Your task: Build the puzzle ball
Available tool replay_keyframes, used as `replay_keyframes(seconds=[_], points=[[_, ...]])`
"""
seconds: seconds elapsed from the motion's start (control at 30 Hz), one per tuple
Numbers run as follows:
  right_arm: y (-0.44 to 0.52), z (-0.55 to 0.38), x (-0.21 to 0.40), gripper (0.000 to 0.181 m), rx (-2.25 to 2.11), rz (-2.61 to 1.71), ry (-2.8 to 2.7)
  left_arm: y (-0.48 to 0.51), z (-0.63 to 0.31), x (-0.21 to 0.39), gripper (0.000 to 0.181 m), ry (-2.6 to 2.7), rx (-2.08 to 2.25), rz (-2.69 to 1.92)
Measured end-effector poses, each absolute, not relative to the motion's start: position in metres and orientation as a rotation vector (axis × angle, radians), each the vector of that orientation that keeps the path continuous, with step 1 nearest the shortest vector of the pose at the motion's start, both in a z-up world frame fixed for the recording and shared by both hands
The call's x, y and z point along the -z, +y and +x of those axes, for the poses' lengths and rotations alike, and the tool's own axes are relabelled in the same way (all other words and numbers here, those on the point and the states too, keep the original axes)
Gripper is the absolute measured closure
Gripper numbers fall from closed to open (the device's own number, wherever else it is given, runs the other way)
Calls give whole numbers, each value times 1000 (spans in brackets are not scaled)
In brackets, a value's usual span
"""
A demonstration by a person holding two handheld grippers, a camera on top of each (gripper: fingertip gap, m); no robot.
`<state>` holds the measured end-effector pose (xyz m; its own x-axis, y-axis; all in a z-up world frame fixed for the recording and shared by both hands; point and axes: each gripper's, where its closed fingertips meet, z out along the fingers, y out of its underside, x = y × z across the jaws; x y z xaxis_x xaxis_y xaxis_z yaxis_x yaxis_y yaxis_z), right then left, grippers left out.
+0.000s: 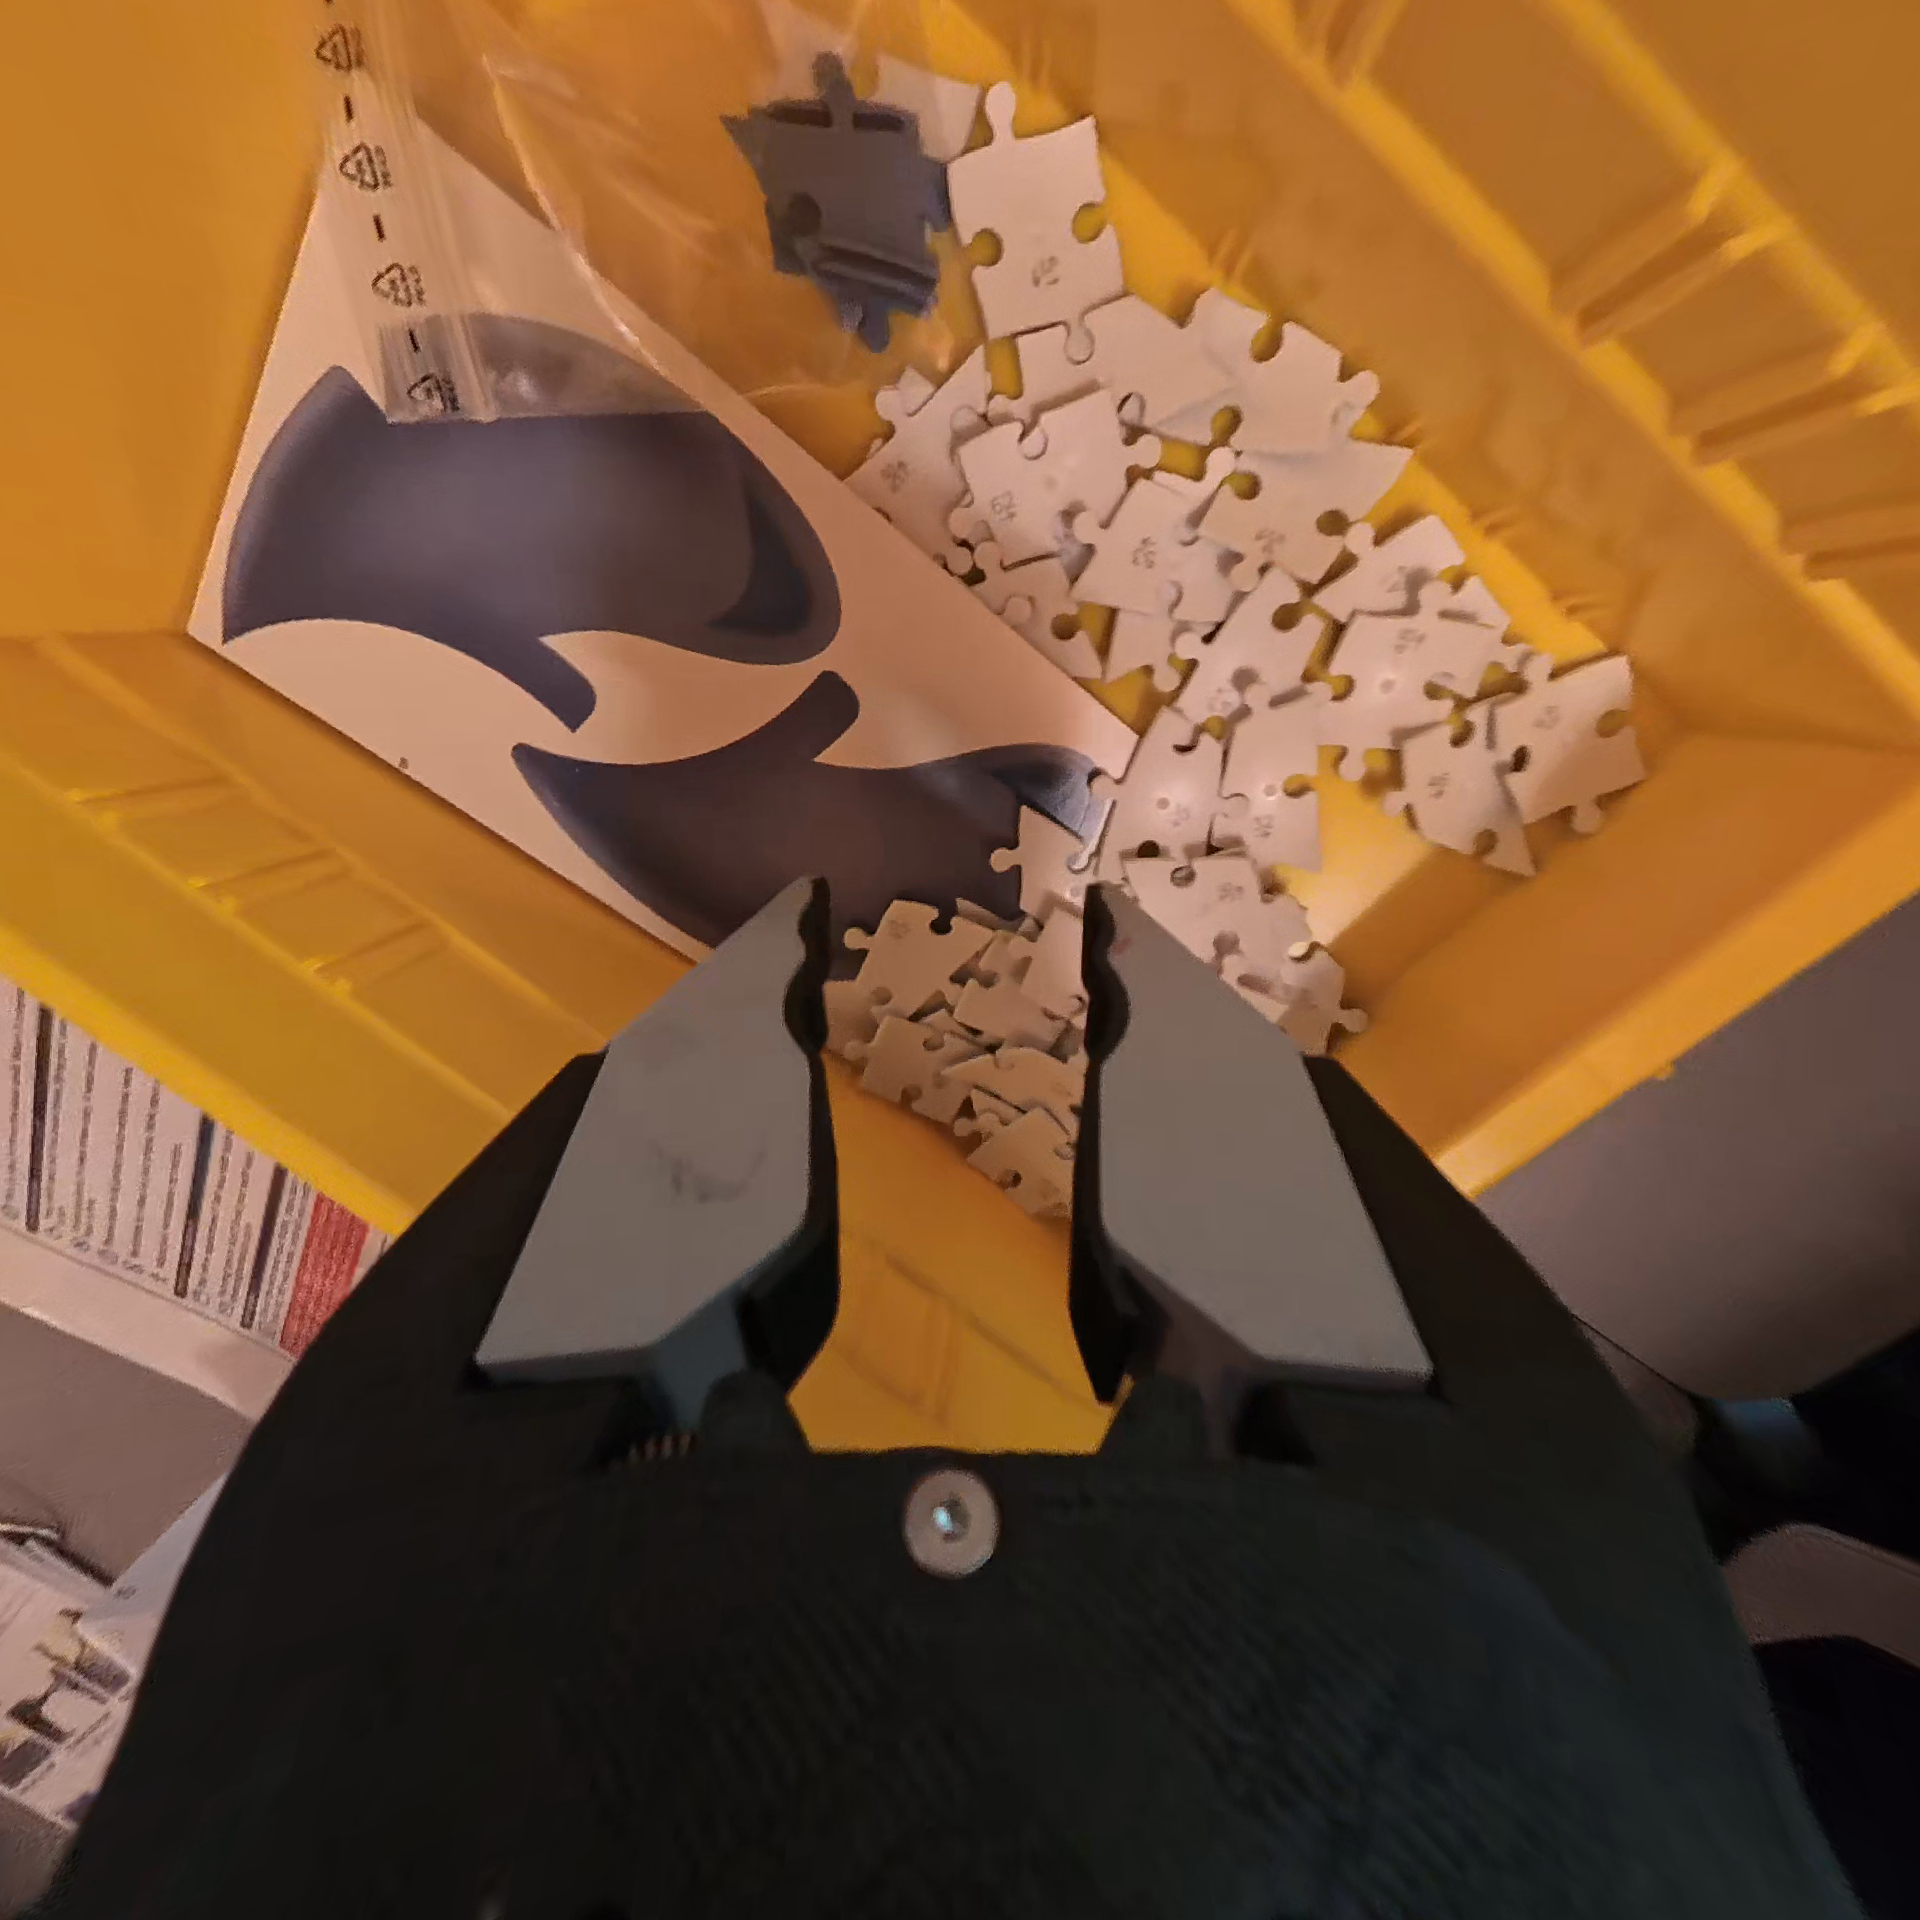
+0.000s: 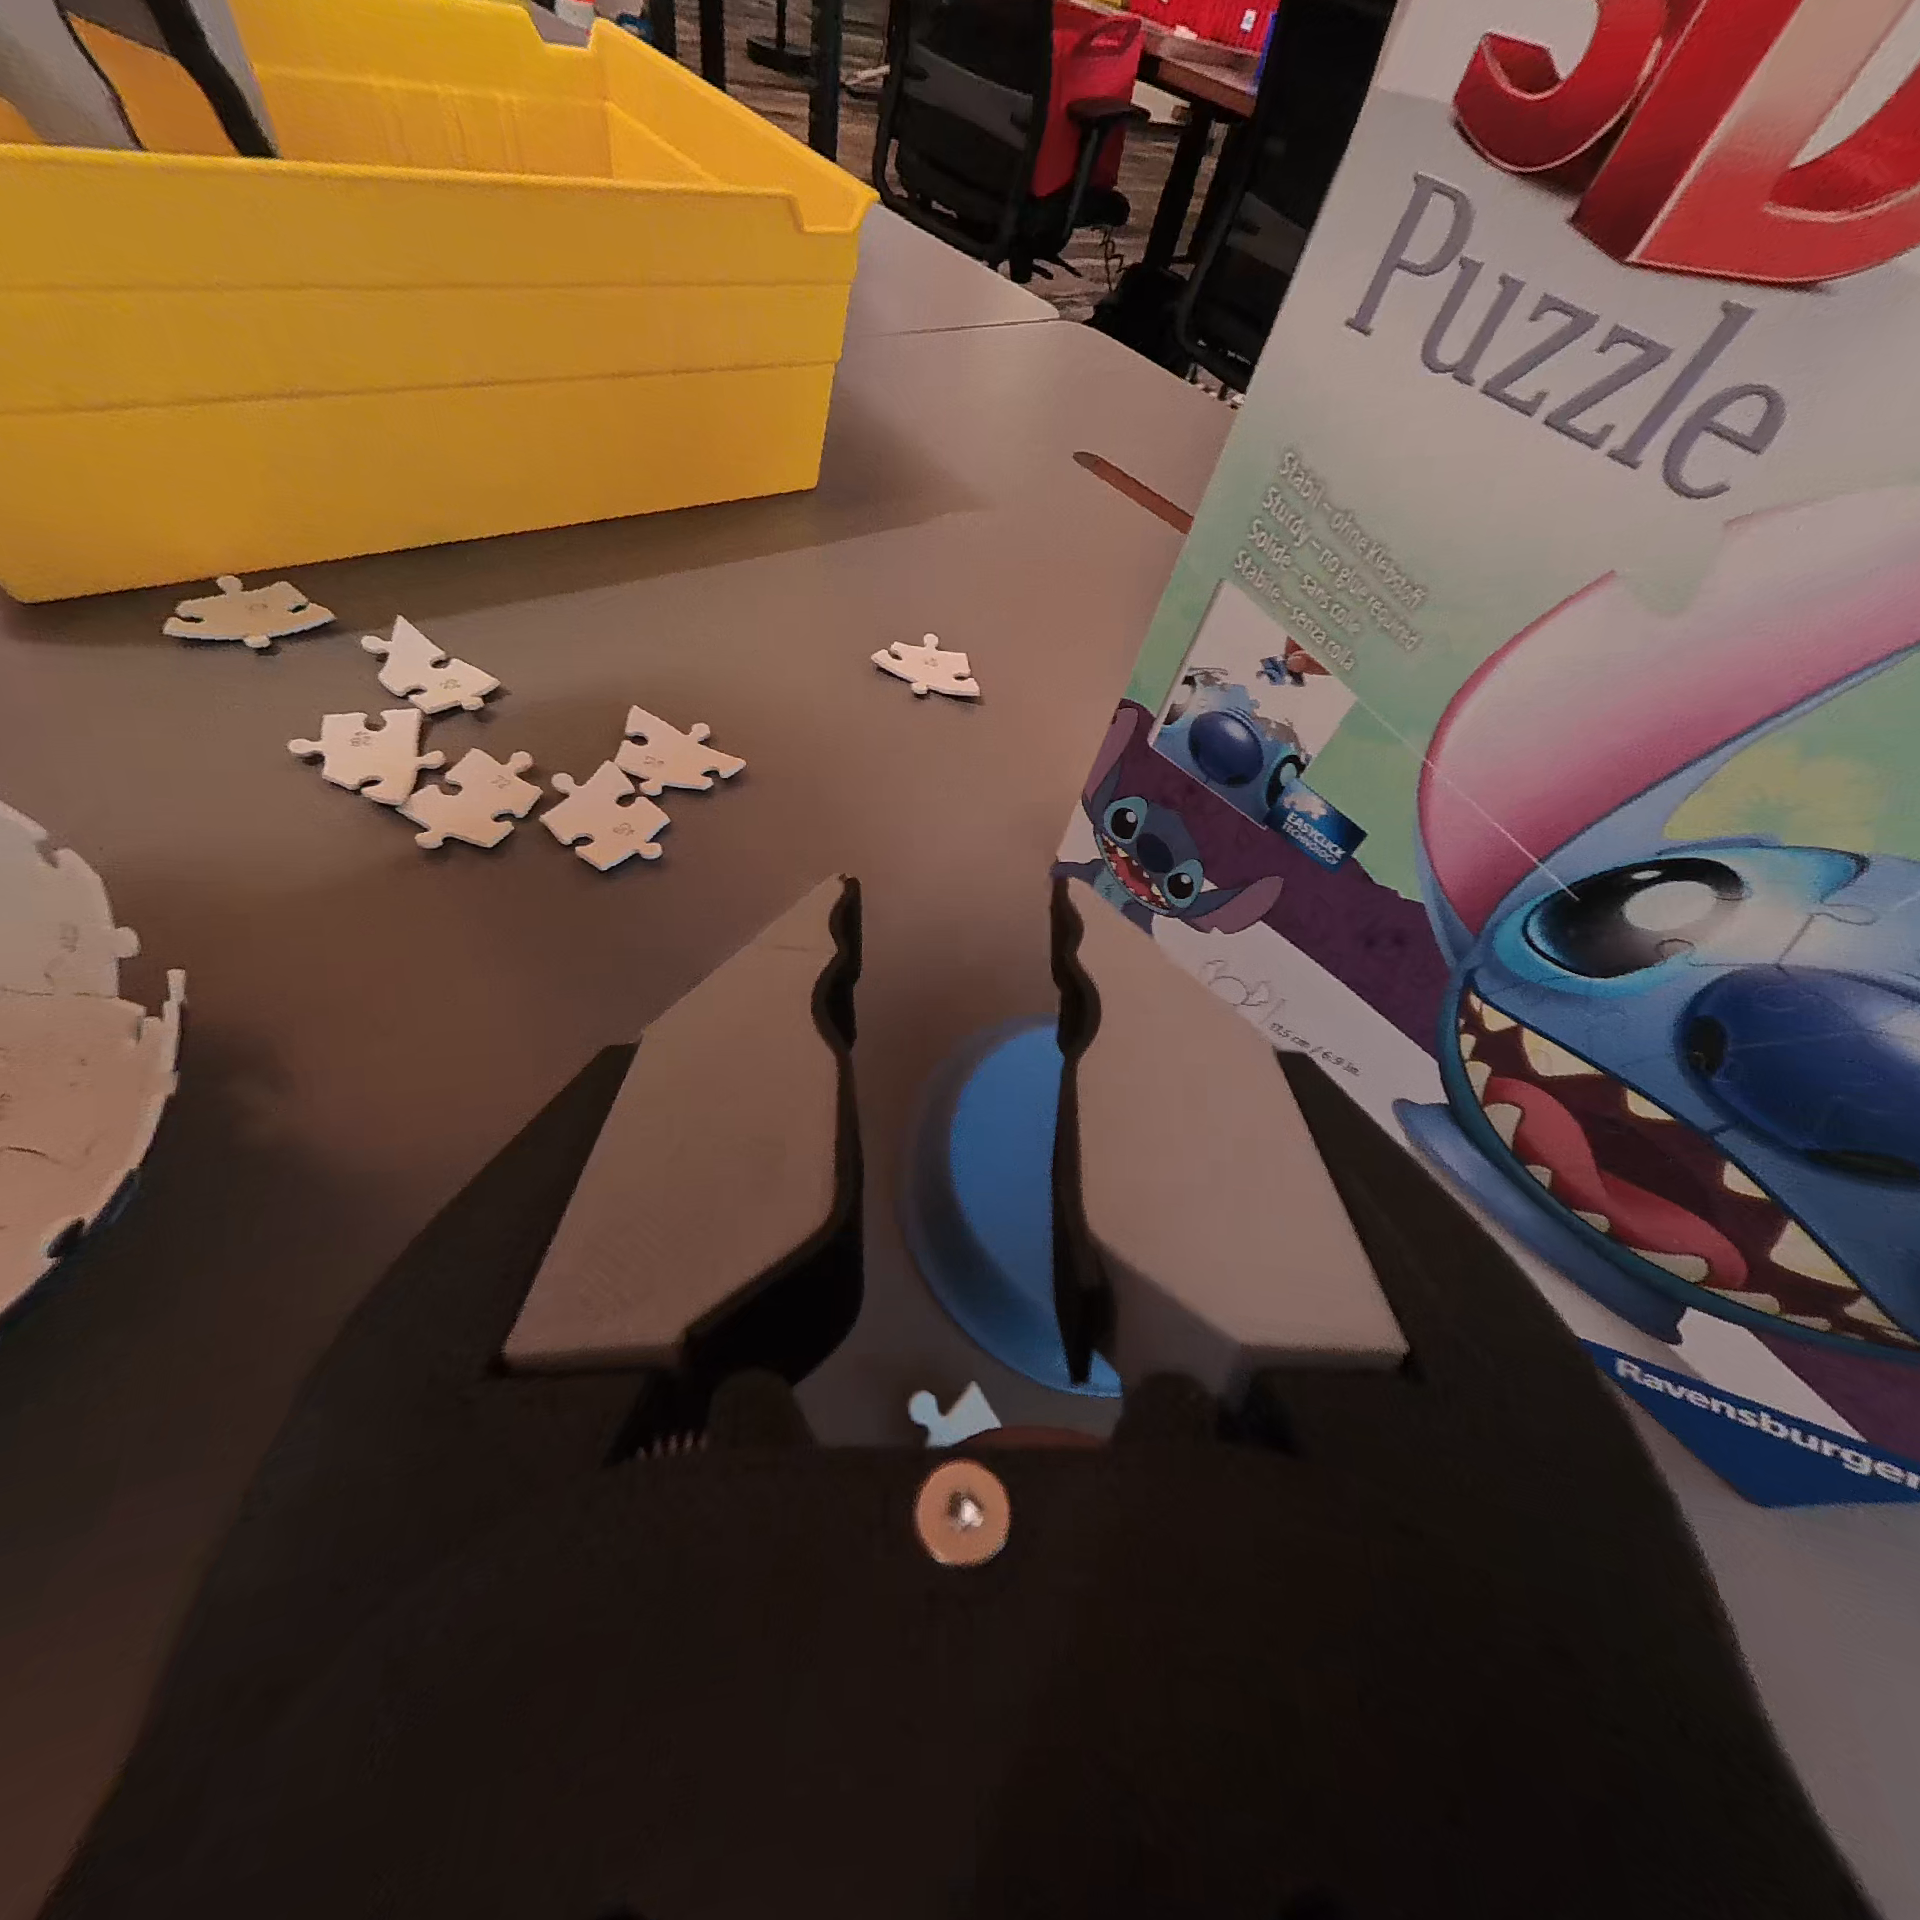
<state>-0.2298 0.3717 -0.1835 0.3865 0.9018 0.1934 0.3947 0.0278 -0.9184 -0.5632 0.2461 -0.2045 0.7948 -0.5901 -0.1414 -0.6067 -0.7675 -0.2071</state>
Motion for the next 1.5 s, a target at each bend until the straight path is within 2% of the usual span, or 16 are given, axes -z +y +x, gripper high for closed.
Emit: replay_keyframes(seconds=[0.13, 0.33, 0.47, 0.63, 0.77, 0.87, 0.93, 1.1, 1.2, 1.5], points=[[378, -226, 180, 149, -609, -1577, -1140, 247, -554, 208, 141, 972, -42, -2695], [383, -226, 180, 150, -618, -1576, -1124, 262, -566, 194, 138, 863, -57, -2622], [387, -225, 181, 151, -595, -1574, -1122, 260, -564, 189, 149, 742, 66, -2556], [392, -224, 182, 150, -603, -1585, -1113, 229, -538, 211, 139, 953, 173, -2649], [395, -224, 182, 150, -596, -1580, -1111, 217, -528, 231, 132, 1107, 78, -2699], [396, -225, 183, 150, -590, -1577, -1120, 211, -519, 242, 132, 1186, 75, -2717], [395, -226, 182, 151, -594, -1574, -1123, 217, -521, 245, 142, 1189, 4, -2698], [393, -228, 182, 151, -603, -1568, -1134, 215, -523, 246, 140, 1197, -18, -2715], [392, -228, 182, 151, -601, -1565, -1138, 221, -528, 244, 153, 1191, -52, -2694], [392, -228, 182, 151, -593, -1566, -1137, 246, -544, 228, 150, 904, -56, -2669]])
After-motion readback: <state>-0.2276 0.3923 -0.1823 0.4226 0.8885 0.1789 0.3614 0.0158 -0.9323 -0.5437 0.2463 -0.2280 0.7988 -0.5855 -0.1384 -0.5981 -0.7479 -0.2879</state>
